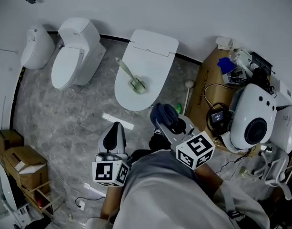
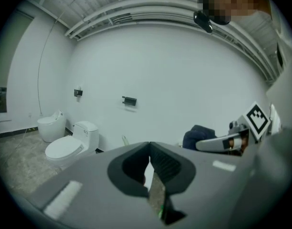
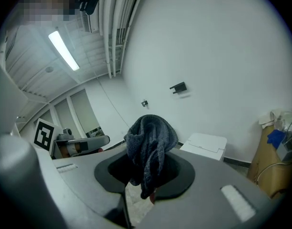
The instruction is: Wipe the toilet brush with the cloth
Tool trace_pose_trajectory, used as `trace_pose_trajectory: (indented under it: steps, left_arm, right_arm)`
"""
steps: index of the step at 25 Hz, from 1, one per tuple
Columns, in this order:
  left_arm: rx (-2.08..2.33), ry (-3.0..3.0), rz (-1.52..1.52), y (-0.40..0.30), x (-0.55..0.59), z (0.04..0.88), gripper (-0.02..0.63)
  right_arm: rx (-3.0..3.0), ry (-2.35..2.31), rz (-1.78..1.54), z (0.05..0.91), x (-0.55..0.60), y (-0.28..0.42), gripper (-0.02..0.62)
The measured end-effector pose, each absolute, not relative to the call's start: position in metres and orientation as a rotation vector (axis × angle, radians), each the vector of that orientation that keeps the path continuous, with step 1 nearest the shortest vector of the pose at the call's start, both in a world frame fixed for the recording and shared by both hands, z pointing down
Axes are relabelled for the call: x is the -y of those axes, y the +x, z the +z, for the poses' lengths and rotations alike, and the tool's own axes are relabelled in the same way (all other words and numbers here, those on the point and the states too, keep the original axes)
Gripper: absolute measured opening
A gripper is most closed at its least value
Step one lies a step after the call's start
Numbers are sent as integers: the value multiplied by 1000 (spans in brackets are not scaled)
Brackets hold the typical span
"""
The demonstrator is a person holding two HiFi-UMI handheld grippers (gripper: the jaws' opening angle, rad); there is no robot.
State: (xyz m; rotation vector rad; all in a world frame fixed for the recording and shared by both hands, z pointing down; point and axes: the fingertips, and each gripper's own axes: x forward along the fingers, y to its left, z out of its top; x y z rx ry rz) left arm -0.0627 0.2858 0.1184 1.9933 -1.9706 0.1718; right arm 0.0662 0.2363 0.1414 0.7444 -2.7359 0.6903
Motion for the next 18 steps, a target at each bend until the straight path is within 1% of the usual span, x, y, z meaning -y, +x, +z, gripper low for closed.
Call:
trace_pose_trajectory:
  steps: [8,18]
  left_arm:
    - [1925,1991,193,-73,-243,128,0]
    - [1818,2026,214,-116,-178,146,0]
  right_arm:
    - [2711,816,771,148,-207,65,100]
    - [2667,905,848,156,-174,32,100]
